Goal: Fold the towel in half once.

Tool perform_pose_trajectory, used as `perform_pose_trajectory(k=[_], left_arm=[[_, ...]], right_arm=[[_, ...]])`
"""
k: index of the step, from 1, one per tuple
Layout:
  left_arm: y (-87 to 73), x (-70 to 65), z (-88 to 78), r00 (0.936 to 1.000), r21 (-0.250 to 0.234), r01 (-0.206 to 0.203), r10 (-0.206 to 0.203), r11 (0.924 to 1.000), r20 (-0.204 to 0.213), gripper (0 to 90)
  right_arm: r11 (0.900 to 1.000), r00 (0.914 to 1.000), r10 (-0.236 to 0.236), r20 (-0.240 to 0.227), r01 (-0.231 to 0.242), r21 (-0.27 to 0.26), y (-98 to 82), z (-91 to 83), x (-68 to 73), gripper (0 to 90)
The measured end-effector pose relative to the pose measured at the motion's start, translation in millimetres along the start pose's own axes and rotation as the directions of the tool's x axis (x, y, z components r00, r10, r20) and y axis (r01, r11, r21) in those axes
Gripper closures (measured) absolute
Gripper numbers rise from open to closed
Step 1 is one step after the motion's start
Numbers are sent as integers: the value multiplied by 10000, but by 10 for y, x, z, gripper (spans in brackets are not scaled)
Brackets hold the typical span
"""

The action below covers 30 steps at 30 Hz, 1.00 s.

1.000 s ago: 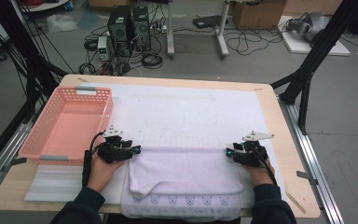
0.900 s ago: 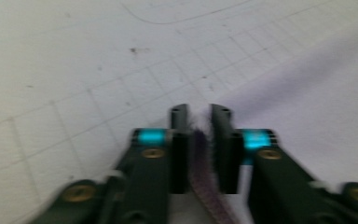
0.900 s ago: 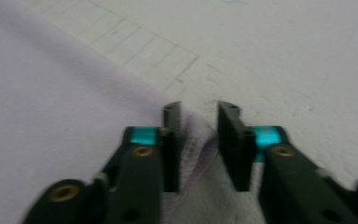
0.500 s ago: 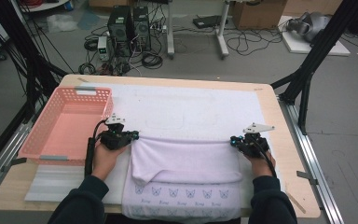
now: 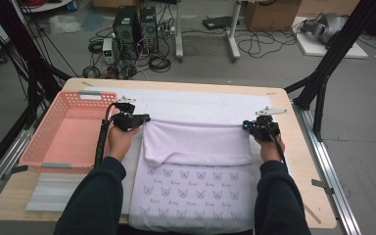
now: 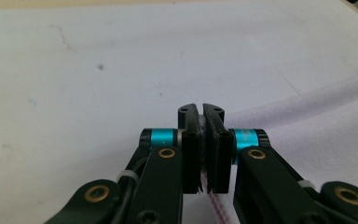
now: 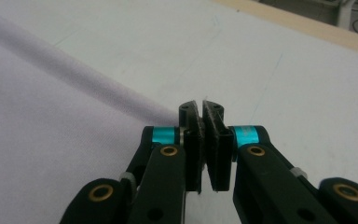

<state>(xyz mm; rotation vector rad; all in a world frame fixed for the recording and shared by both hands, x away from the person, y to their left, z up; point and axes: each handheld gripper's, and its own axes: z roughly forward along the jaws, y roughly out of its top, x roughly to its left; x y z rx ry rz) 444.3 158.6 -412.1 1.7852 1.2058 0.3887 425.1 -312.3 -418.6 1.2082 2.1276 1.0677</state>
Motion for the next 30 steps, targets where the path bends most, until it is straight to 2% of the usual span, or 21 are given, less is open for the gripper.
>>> perform_pose_trajectory(k=[2,3,6,8,11,12,14,16,18,21,24,26,30], left_arm=[[10,28,-3,9999,-486,-74,69,9988,-96,859],[6,47,3,9999,-536,-46,37,9985,-163,859],[27,89,48,9993,-375,-209,197,9991,-323,859],[59,103,55,9991,-526,-302,287,9982,-300,858],[52,106,78,9990,-551,-440,435,9975,-100,851],[39,107,88,9986,-446,-527,523,9976,-100,829],[24,97,98,9983,-305,-577,576,9979,-20,687],[21,68,73,9982,-407,-602,602,9974,-23,530],[14,34,32,9990,-644,-372,387,9972,218,434],[-14,-29,-36,9973,-748,-518,555,9959,483,381],[-11,-89,-84,9948,-453,-556,592,9974,823,324],[-15,-152,-127,9929,-567,-721,771,9958,908,319],[-115,-267,-223,9886,-914,-898,999,9918,1130,345]], right_arm=[[9999,9999,81,126,-79,-139,55,37,-13,867],[9996,9997,139,183,-134,-230,84,54,-19,867],[9996,9995,99,310,-90,-283,185,114,-16,866],[9996,9989,90,456,-77,-284,230,158,-20,867],[9985,9969,495,610,-479,-268,234,218,-37,864],[9984,9967,538,599,-525,-230,224,236,-40,851],[9975,9954,697,663,-688,-155,206,266,-27,708],[9960,9937,866,706,-846,-298,196,249,-19,635],[9956,9932,882,759,-854,-389,195,205,-20,586],[9952,9928,895,791,-859,-479,187,114,-24,528],[9941,9930,999,622,-969,-497,168,27,-34,504],[9943,9934,980,597,-952,-477,159,-32,-39,483],[9935,9951,969,217,-954,-624,145,-154,-26,472]])
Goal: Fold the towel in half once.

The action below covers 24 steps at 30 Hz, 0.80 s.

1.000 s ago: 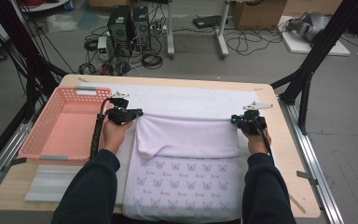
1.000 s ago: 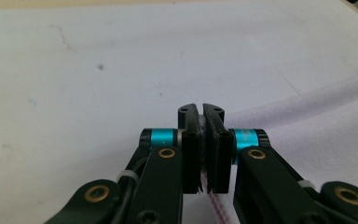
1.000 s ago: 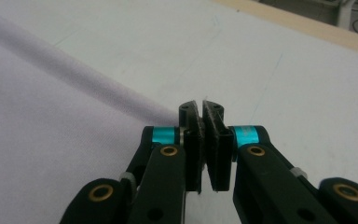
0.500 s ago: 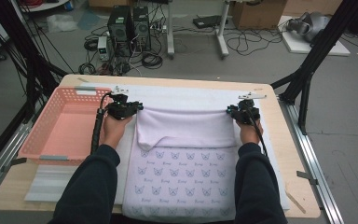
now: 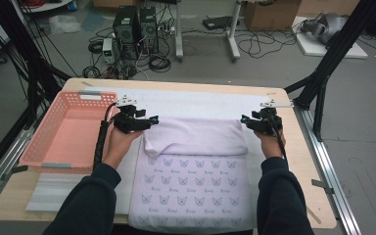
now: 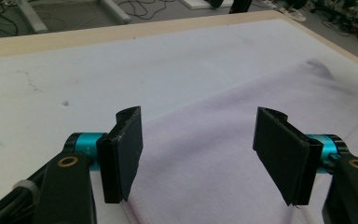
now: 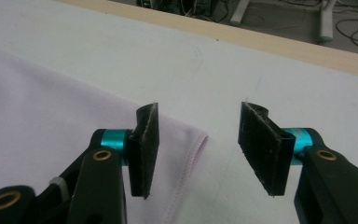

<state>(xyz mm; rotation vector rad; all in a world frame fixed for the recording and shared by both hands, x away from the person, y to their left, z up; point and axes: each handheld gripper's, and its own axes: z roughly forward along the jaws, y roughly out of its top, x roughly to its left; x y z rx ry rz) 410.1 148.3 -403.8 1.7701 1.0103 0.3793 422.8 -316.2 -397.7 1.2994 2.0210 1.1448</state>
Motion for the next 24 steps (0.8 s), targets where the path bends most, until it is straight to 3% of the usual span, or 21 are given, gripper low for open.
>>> perform_pose_trajectory(k=[7,9,11,20,24], left_arm=[[-190,-150,-137,9989,26,-321,320,9995,350,357],[-226,-171,-164,9976,361,-456,436,9983,528,357],[-278,-210,-202,9954,281,-640,618,9976,727,383],[-521,-327,-347,9866,687,-1242,1158,9899,1147,450],[-596,-343,-384,9874,750,-1228,1143,9896,1090,456]], right_arm=[[9998,9984,-162,-542,169,116,-123,-214,31,466],[9997,9979,-123,-632,134,180,-190,-268,46,465],[9982,9976,-96,-687,137,588,-239,-306,55,430],[9989,9929,-125,-1185,177,431,-456,-514,178,437],[9997,9893,-60,-1456,96,244,-543,-591,241,434]])
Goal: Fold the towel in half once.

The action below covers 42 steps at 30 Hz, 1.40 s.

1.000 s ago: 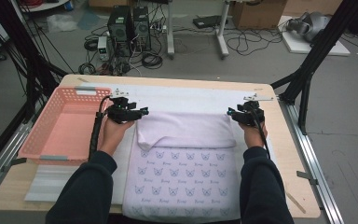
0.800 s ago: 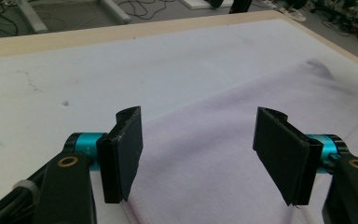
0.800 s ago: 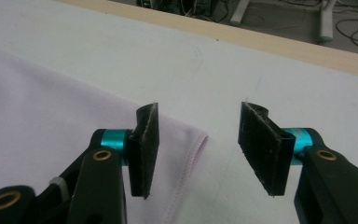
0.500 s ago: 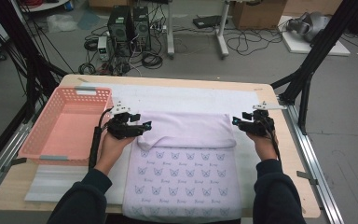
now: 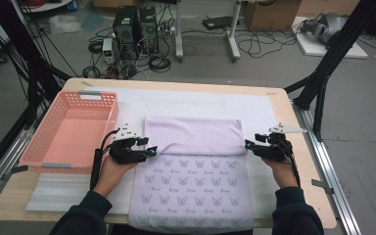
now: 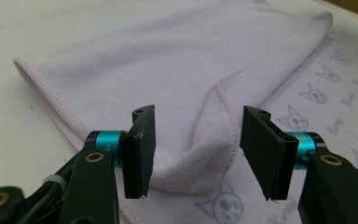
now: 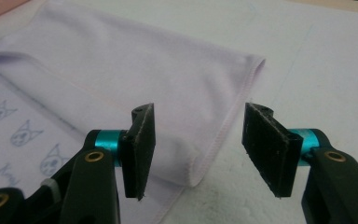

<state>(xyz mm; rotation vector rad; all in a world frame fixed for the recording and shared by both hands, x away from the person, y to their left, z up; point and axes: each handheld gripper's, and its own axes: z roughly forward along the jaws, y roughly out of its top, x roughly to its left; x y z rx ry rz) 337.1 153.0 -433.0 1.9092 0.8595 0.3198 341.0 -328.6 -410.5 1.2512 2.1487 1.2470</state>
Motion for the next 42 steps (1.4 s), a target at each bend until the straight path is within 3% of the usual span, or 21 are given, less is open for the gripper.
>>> perform_pose_trajectory(k=[4,6,9,12,21,24,26,27,29,33,37,39,42], left_arm=[[-60,-65,-3,9999,46,-137,137,9999,8,465],[-66,-111,-1,9992,118,-401,400,9991,76,492],[-78,-167,12,9971,228,-696,689,9973,311,590],[-93,-205,60,9945,557,-1012,994,9933,335,612],[-105,-245,248,9868,1379,-1435,1522,9800,-546,599],[-94,-263,257,9819,1432,-1567,1698,9772,-840,663],[-89,-258,245,9783,1438,-1587,1752,9768,-1105,788],[-90,-249,237,9791,1368,-1458,1627,9798,-1217,847],[-78,-213,195,9838,1124,-1212,1344,9862,-1183,859],[-67,-148,92,9927,663,-695,755,9954,-942,860],[-63,-107,-18,9974,153,-350,359,9993,-628,860],[-68,-78,-79,9984,-44,-165,162,9999,-544,860],[-86,-26,-143,9983,-161,33,-43,9999,-575,861]], right_arm=[[9999,9999,-81,112,81,-87,-120,-53,52,432],[9995,9992,-254,296,248,180,-159,-60,57,431],[9997,9994,-129,314,122,222,-190,-65,53,428],[9998,9994,-111,315,106,152,-187,-62,55,426],[9989,9992,-324,227,316,358,-184,0,95,425],[9986,9991,-334,243,323,430,-190,13,96,423],[9984,9988,-403,282,392,397,-190,21,104,423],[9983,9985,-456,317,444,371,-187,22,109,423],[9986,9978,-485,455,475,221,-183,21,112,425],[9998,9992,-112,373,119,-186,-173,65,101,433],[9988,9973,-439,595,425,238,-170,236,132,462],[9979,9975,-482,517,459,452,-181,302,131,550],[9937,9981,-607,97,595,953,-198,330,136,830]])
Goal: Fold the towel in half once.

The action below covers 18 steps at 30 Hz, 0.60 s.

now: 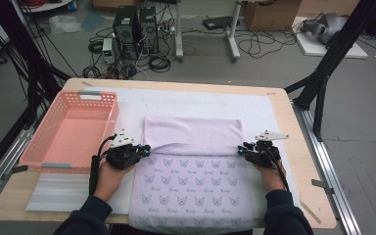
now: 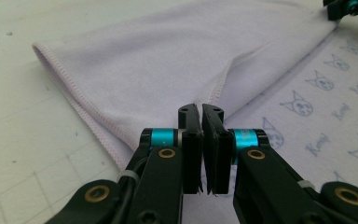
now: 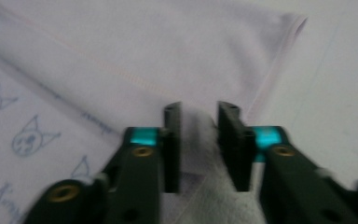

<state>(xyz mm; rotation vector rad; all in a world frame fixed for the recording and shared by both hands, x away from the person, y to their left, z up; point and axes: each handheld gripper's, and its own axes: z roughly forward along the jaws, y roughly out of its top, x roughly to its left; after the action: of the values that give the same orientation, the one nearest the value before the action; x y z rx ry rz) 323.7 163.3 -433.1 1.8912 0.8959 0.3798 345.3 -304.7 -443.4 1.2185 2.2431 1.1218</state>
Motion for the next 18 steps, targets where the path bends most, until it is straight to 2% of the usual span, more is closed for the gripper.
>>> perform_pose_trajectory(k=[4,10,13,18], left_arm=[[-12,38,-69,9997,-206,218,-217,9995,57,863],[-40,-5,-167,9993,-380,244,-233,9990,288,863],[-76,-27,-235,9989,-439,355,-341,9984,323,864],[-141,-90,-400,9978,-612,514,-486,9968,460,865]], right_arm=[[9998,9992,-159,-356,155,-97,4,-67,22,850],[9978,9960,-668,-587,669,1,-56,-193,135,851],[9982,9959,-576,-704,563,-205,-76,-261,156,850],[9973,9931,-672,-956,641,-359,-133,-374,251,849]])
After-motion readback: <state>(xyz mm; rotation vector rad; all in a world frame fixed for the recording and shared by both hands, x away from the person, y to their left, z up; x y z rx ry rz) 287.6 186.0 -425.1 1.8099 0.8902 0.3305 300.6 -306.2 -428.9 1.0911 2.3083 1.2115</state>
